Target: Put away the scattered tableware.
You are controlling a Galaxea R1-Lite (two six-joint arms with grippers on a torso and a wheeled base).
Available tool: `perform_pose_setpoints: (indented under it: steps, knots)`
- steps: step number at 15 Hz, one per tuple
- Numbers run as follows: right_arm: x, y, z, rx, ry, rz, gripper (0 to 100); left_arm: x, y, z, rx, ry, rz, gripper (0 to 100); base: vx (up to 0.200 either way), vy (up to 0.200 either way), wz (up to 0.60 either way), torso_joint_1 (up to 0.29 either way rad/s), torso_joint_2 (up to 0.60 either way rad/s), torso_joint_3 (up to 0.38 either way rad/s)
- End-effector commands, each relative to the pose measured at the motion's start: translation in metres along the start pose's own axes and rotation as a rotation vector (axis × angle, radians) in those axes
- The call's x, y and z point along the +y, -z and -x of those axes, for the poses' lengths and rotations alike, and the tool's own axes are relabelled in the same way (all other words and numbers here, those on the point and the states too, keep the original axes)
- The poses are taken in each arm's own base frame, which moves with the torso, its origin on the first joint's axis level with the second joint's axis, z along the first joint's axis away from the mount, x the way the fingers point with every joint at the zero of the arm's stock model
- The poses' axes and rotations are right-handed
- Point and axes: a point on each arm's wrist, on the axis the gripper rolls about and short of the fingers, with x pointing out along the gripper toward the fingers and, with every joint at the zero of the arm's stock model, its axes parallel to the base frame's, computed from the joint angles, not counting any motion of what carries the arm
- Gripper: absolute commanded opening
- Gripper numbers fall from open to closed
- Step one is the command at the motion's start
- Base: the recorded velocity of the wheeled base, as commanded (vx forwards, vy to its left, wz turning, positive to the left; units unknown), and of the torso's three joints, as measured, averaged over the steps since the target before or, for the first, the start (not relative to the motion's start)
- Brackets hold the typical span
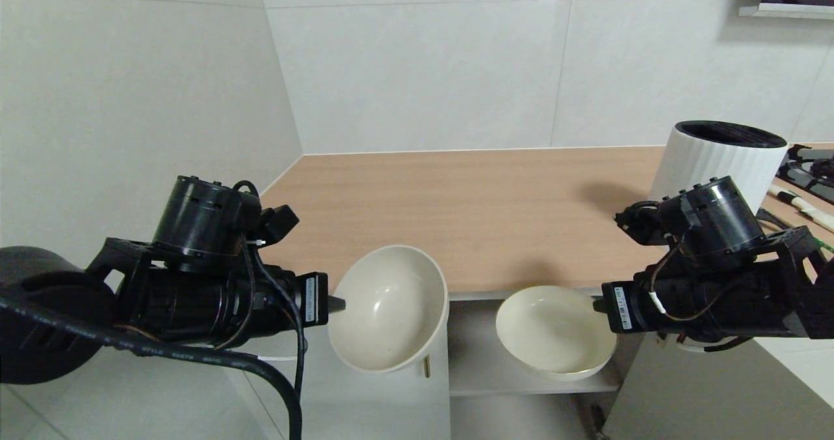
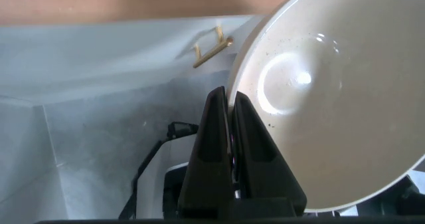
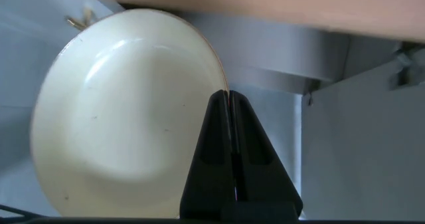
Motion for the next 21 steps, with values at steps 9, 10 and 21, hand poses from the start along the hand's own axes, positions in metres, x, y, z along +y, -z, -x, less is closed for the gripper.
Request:
perform_pose_setpoints:
  steps: [9,10,21]
  knots:
    - [0.002,0.009,-0.007,0.039,-0.001,0.041,0,-0.001,0.004,-0.003,0.024,-0.002,-0.020,0,0.000,0.000,0.00,-0.198,0.48,0.285]
    - [0.003,0.009,-0.008,0.042,-0.001,0.043,0,0.000,0.004,-0.003,0.025,-0.003,-0.023,0,0.000,0.000,0.00,-0.178,0.47,0.290]
    - [0.003,0.013,-0.019,0.079,0.009,0.048,0,0.001,0.006,-0.007,0.039,-0.012,-0.022,0,0.000,0.000,0.00,-0.102,0.34,0.233]
